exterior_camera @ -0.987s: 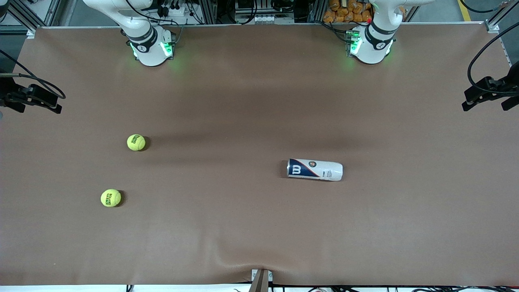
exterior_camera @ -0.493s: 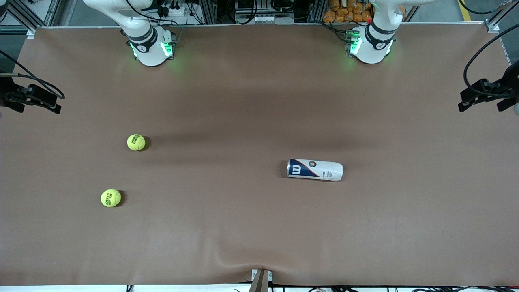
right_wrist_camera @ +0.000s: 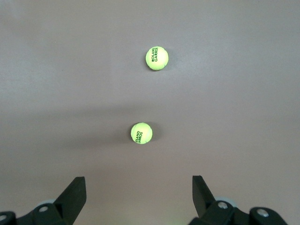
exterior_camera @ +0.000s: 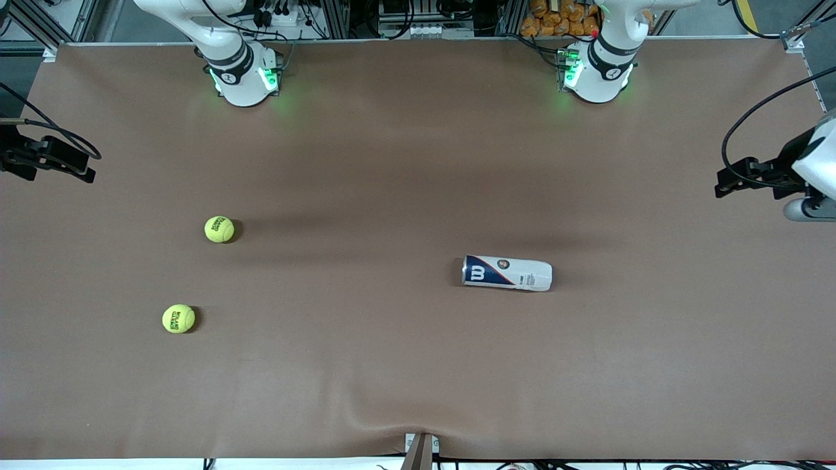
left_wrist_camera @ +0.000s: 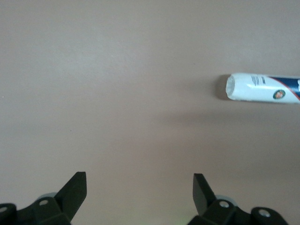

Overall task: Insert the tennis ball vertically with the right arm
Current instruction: 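Reach the left gripper to the Wilson can while the right gripper reaches a ball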

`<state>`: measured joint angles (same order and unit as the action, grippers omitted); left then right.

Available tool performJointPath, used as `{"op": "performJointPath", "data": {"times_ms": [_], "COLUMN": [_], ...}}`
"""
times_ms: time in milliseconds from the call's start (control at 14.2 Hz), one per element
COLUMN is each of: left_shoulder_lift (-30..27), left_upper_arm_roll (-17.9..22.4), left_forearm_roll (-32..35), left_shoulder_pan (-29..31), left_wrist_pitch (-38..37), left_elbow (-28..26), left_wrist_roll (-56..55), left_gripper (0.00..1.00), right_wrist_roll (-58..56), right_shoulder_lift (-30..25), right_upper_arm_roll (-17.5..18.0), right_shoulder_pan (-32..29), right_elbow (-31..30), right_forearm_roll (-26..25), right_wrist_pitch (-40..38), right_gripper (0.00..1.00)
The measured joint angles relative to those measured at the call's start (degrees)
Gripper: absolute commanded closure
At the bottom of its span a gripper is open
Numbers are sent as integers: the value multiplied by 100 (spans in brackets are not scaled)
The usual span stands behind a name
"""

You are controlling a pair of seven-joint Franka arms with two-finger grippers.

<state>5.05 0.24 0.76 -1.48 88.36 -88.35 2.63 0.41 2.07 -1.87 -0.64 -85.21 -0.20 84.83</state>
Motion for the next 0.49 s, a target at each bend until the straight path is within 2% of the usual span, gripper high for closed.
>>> {"op": "performJointPath", "data": {"times_ms": [352,493], "left_shoulder_lift": [279,479], "left_upper_arm_roll": [-490,-683], "left_forearm_roll": [-5,-6], "left_shoulder_pan": [-302,-413], "left_wrist_pitch": [-64,35], "left_elbow": [8,80], "left_wrist_roll": [81,462], "left_gripper": [0,0], "right_wrist_roll": [0,0], "right_shoulder_lift": [9,13], "right_upper_arm_roll": [-2,3], "right_shoulder_pan": [-2,1], "right_elbow": [-12,-17], "right_forearm_roll": [0,0], "right_wrist_pitch": [-1,-15], "right_gripper": [0,0]}}
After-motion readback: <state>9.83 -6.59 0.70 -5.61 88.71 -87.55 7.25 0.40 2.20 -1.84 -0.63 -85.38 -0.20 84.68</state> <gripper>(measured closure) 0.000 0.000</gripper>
